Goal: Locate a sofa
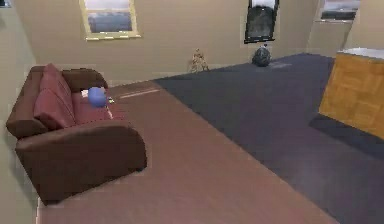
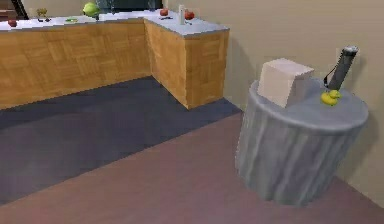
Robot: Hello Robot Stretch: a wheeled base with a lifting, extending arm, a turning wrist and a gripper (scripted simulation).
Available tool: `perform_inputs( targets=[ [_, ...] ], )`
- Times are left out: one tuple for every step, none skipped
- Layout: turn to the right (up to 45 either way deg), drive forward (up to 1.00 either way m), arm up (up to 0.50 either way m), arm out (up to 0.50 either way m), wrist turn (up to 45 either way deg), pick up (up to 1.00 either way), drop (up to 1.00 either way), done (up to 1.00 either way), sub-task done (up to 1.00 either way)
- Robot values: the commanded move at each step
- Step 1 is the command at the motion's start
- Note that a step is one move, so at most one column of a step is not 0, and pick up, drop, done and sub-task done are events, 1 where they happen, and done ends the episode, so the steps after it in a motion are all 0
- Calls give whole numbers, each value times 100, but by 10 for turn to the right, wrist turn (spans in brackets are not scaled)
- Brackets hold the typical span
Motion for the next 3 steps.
perform_inputs(
  targets=[
    [-270,0,0,0,0,0,0,0,0],
    [0,80,0,0,0,0,0,0,0],
    [0,0,0,0,0,0,0,100,0]
  ],
)
